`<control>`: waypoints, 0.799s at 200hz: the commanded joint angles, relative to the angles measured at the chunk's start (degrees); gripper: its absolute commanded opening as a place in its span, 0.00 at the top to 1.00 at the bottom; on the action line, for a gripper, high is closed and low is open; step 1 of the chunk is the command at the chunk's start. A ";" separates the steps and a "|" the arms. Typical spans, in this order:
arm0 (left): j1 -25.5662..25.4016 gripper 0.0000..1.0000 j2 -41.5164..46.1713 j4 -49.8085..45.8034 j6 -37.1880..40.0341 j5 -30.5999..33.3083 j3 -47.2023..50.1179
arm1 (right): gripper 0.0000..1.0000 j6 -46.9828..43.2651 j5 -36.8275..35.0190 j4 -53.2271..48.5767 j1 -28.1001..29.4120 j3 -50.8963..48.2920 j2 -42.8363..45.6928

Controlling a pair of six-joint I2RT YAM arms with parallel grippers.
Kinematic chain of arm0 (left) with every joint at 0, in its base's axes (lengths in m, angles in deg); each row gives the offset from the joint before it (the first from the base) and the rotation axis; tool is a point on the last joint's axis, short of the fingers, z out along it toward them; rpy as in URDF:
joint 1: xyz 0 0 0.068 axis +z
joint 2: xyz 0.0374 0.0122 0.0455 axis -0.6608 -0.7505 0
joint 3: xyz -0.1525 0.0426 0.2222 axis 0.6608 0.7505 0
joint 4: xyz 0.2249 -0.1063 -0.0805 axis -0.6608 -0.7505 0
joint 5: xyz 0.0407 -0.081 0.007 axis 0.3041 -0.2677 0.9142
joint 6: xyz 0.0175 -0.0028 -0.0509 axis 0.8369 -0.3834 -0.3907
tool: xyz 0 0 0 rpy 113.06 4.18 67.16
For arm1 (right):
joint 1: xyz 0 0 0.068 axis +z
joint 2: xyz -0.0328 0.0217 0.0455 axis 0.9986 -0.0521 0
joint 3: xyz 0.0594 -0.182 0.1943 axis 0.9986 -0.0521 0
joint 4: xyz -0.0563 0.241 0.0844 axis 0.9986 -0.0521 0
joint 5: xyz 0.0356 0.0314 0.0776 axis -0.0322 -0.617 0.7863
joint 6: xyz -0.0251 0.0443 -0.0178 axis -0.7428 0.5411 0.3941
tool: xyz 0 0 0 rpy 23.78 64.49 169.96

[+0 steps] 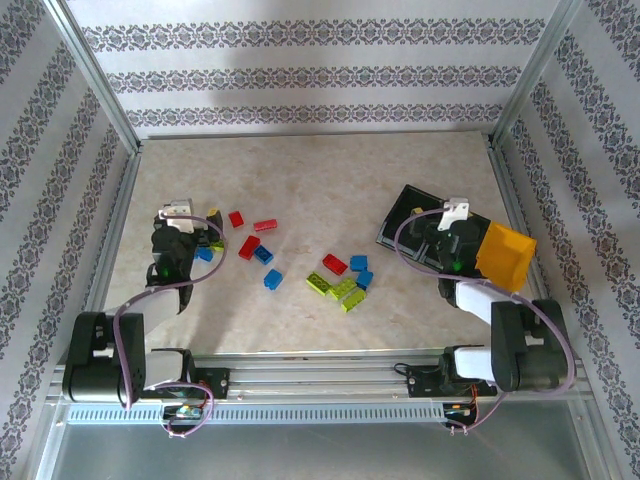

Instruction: Sort the legos into containers by color

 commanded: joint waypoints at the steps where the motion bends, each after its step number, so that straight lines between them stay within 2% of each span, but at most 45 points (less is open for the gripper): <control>1: -0.59 0.00 3.83 -7.77 -2.67 1.47 0.16 | 0.02 4.29 -6.76 -9.27 -0.32 1.86 4.66; 36: -0.57 0.00 9.05 -15.81 -3.22 2.31 -0.86 | 0.02 11.46 -17.91 -28.36 -1.03 5.74 13.15; 72: -0.57 0.00 12.47 -16.84 -3.67 2.73 0.02 | 0.03 17.36 -21.10 -43.92 -4.83 8.17 19.60; 96: -0.57 0.00 13.29 -17.14 -3.86 2.02 -0.03 | 0.11 21.60 -18.90 -53.67 -9.82 10.84 20.64; 120: -0.57 0.00 13.35 -17.52 -4.56 1.41 -0.38 | 0.16 23.49 -12.44 -59.43 -14.42 13.31 18.91; 160: -0.57 0.00 13.16 -16.94 -5.62 1.36 -0.42 | 0.23 22.54 -6.78 -62.18 -16.13 16.52 13.37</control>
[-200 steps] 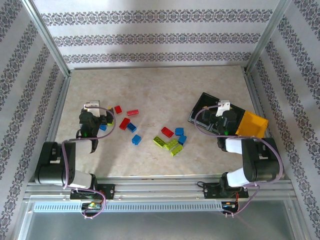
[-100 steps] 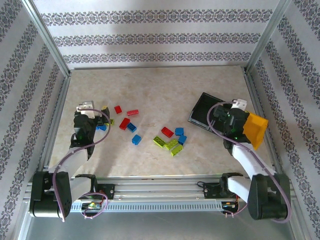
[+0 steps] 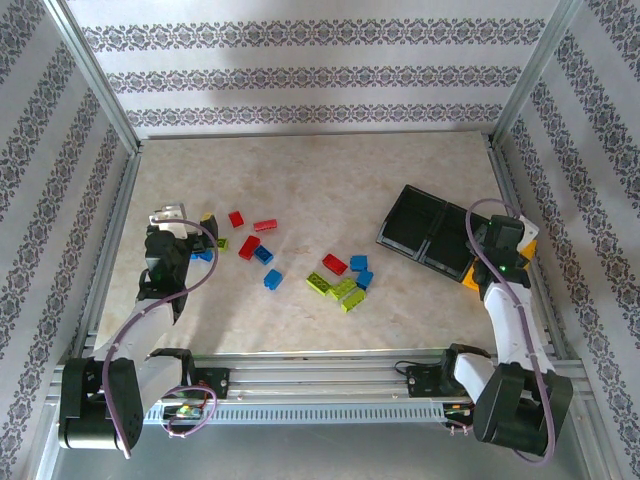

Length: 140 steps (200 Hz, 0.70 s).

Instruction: Sort the legos into containers by color

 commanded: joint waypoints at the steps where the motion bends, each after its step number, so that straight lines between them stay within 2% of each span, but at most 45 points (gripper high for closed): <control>1: -0.55 0.00 0.46 -1.07 -1.82 -0.32 -0.40 | 0.24 0.93 4.82 -4.95 -0.42 2.69 -2.79; 52: -0.55 0.00 0.31 -0.78 -2.31 -0.31 -0.64 | 0.32 1.17 7.33 -5.01 -0.77 4.58 -8.66; 89: -0.55 0.00 0.05 -0.59 -2.44 -0.45 -0.82 | 0.45 0.79 8.56 -5.76 -0.86 6.45 -13.29; 140: -0.55 0.00 -0.49 -0.53 -2.75 -0.80 -1.02 | 0.63 -0.58 15.82 -4.97 -0.28 8.85 -18.02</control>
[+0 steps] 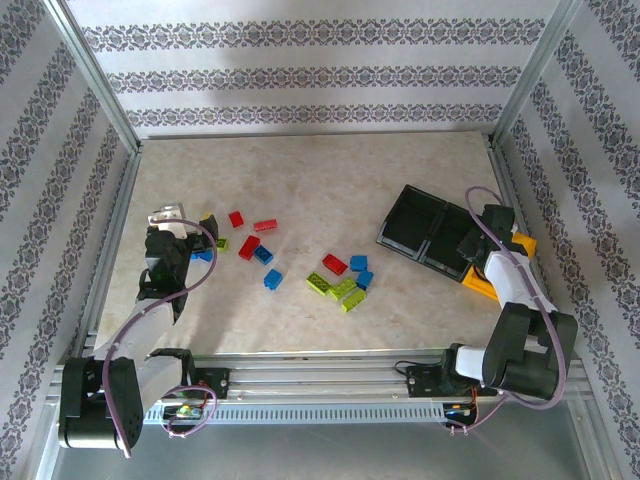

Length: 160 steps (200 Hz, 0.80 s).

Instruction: Sort the legos into containers by color

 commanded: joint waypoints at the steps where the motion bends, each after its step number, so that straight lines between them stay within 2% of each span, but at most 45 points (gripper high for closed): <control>1: -0.55 0.00 -0.25 -0.53 -0.89 -0.78 -1.01 | 0.64 -0.66 5.15 -0.10 0.13 2.43 -1.80; 28: -0.55 0.00 -0.29 -0.55 -1.05 -0.95 -0.92 | 0.71 -2.30 5.65 0.46 2.72 4.64 -3.96; 92: -0.55 0.00 0.10 -0.27 -1.67 -1.12 -0.51 | 0.74 -4.58 4.95 0.12 12.81 12.88 -13.80; 160: -0.55 0.00 0.71 -1.01 -2.38 -1.97 -0.77 | 0.78 1.03 2.10 -1.75 24.72 26.99 -27.47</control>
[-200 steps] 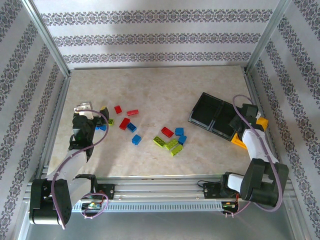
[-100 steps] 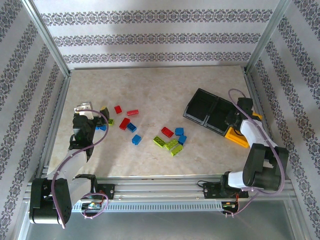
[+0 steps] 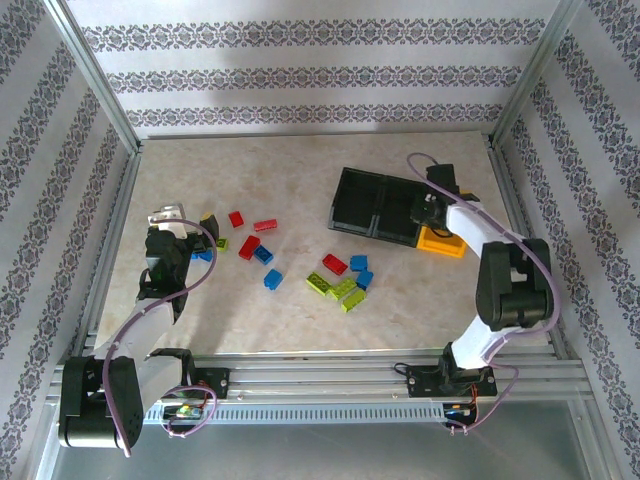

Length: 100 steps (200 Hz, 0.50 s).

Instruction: Sort the legos into containers by color

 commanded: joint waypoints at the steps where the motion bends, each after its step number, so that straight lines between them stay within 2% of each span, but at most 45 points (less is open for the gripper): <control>1: -0.55 0.00 0.93 -1.04 -1.11 -1.34 -0.77 | 0.78 2.55 -0.25 -1.44 4.59 4.27 -4.08; 53: -0.55 0.00 2.31 -3.19 -1.29 -1.26 -1.15 | 0.76 3.29 -2.52 -5.57 11.79 14.98 -11.63; 100: -0.55 0.00 2.28 -3.86 -1.81 -1.31 -1.18 | 0.74 5.64 -0.79 -5.60 13.73 15.80 -12.78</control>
